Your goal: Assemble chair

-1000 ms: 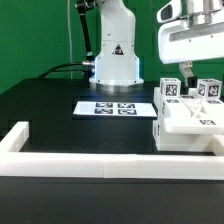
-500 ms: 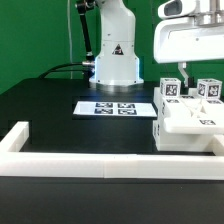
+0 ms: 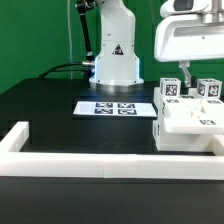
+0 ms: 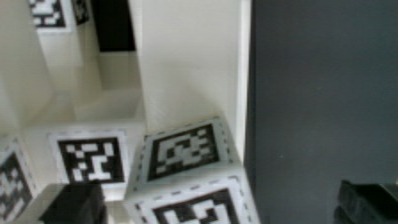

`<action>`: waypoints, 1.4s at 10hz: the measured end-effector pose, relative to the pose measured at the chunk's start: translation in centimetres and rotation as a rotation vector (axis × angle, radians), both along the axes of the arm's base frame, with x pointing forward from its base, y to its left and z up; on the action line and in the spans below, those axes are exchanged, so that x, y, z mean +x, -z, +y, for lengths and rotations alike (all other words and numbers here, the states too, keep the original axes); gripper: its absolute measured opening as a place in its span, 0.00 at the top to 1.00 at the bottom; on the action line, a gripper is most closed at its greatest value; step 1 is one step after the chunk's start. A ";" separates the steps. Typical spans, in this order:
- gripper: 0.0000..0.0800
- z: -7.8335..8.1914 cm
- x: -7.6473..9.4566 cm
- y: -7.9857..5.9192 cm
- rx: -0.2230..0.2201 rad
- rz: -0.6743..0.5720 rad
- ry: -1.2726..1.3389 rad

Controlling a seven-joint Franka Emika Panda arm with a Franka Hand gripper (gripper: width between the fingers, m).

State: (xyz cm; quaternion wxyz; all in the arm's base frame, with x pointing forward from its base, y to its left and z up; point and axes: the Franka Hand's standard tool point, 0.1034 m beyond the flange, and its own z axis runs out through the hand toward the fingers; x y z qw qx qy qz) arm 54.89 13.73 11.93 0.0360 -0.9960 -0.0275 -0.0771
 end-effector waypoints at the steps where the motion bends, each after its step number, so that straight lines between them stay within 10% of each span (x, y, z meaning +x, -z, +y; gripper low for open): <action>1: 0.19 0.0 0.0 0.0 -0.001 -0.001 -0.008; 4: 0.65 -0.1 0.0 0.0 -0.001 -0.001 -0.005; 14: 0.64 -2.0 -0.2 0.1 0.111 0.021 0.652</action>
Offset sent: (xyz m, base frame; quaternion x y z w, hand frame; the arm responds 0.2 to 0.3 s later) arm 0.0000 0.0000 0.0000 0.0000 0.0000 0.0000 1.0000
